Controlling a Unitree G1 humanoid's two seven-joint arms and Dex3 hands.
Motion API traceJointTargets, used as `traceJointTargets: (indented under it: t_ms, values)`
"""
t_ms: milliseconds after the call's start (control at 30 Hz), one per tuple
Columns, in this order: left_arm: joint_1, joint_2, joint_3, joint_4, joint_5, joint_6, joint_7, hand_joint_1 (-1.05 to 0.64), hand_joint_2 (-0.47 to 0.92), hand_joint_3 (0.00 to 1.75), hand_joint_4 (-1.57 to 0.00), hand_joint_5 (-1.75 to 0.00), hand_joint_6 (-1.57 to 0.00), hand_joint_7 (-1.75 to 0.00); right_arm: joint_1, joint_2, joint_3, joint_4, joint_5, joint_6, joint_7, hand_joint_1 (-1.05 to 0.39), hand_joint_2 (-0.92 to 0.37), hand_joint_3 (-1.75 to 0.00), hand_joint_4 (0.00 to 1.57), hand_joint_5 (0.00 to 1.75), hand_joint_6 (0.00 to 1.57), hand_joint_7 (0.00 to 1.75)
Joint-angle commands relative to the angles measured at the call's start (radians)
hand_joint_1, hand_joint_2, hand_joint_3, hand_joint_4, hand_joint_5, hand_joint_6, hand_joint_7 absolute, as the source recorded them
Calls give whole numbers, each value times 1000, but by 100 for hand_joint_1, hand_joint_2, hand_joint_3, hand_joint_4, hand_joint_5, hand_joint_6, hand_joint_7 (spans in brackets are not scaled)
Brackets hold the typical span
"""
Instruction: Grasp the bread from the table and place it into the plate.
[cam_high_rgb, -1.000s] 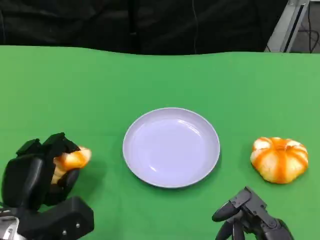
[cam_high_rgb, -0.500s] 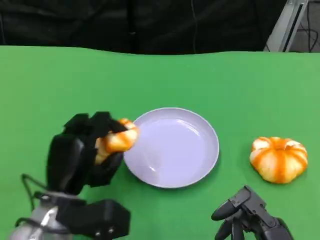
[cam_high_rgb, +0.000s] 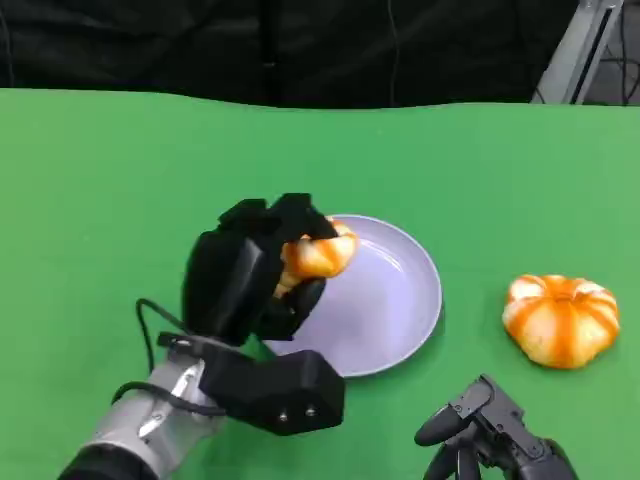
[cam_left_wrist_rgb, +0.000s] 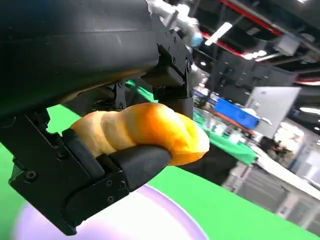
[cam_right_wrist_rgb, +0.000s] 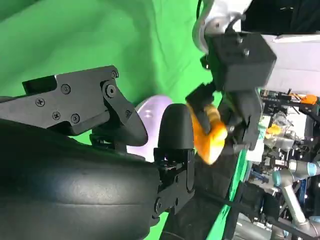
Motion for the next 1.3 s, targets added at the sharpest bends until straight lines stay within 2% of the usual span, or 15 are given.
traceJointTargets:
  t_ms: [33, 100, 133, 167, 200, 267, 300, 367, 433, 533, 567, 633, 1000, 1133, 1300]
  values:
    - [-70, -40, -31, 93, -3, 39, -30, -14, 27, 146, -90, -175, -71, -175, 10, -4, -2, -15, 12, 16, -1, -5, -92, -119, 36, 175, 16, 175]
    - [-88, -57, -33, 100, -22, 101, -104, -15, 27, 146, -89, -175, -70, -175, 12, -4, 0, -18, 10, 20, -2, -5, -92, -119, 36, 175, 16, 175]
    - [-98, -69, -29, 95, -40, 158, -178, -19, 37, 128, -78, -175, -65, -157, 12, -4, 1, -19, 7, 22, -3, -5, -92, -119, 37, 175, 16, 175]
    - [-104, -77, -26, 86, -54, 201, -235, -24, 52, 91, -62, -145, -58, -114, 13, -4, 2, -21, 5, 23, -4, -5, -92, -118, 36, 175, 16, 175]
    - [-111, -80, -27, 78, -66, 237, -296, -25, 61, 72, -58, -133, -58, -94, 13, -4, 3, -22, 5, 25, -5, -5, -92, -118, 36, 175, 16, 175]
    - [-115, -69, -43, 51, -68, 286, -385, -37, 79, 37, -32, -85, -42, -44, 15, -4, 4, -22, 3, 22, -7, -5, -92, -117, 36, 175, 16, 175]
    - [-113, -61, -56, 33, -58, 311, -419, -44, 86, 28, -21, -72, -35, -30, 16, -4, 4, -23, 2, 22, -8, -5, -92, -117, 36, 175, 16, 175]
    - [-105, -49, -75, 0, -42, 355, -461, -57, 91, 25, -4, -55, -24, -16, 18, -4, 5, -26, 2, 24, -9, -5, -92, -117, 36, 175, 16, 175]
    - [-100, -41, -93, -29, -29, 405, -506, -68, 92, 34, -1, -28, -15, -9, 19, -6, 6, -27, -2, 24, -10, -5, -92, -117, 36, 175, 16, 175]
    - [-93, -29, -108, -65, -24, 449, -560, -72, 92, 38, 0, -17, -11, -6, 19, -6, 7, -29, -1, 25, -9, -5, -92, -116, 36, 175, 15, 175]
    - [-92, -22, -114, -77, -23, 464, -583, -78, 92, 45, 0, -7, -6, -3, 19, -5, 8, -31, 1, 26, -8, -5, -92, -116, 36, 175, 15, 175]
    - [-86, -2, -124, -104, -23, 477, -626, -85, 92, 52, 0, -1, -1, -1, 18, -4, 9, -35, -2, 33, -9, -5, -92, -116, 36, 175, 16, 175]
    - [40, 174, -92, -326, -63, 371, -700, -88, 92, 60, -1, 0, -5, -2, 8, -11, 9, -27, 4, 34, -5, -4, -92, -116, 38, 175, 17, 175]
    - [210, 267, 26, -468, -231, 238, -737, -78, 92, 54, -10, -6, -10, -5, 11, -7, 13, -31, -1, 33, -12, -4, -92, -117, 39, 175, 17, 175]
    - [363, 291, 123, -529, -317, 92, -674, -71, 92, 49, -24, -16, -20, -9, 16, -9, 14, -39, 5, 36, -10, -5, -92, -117, 39, 175, 17, 175]
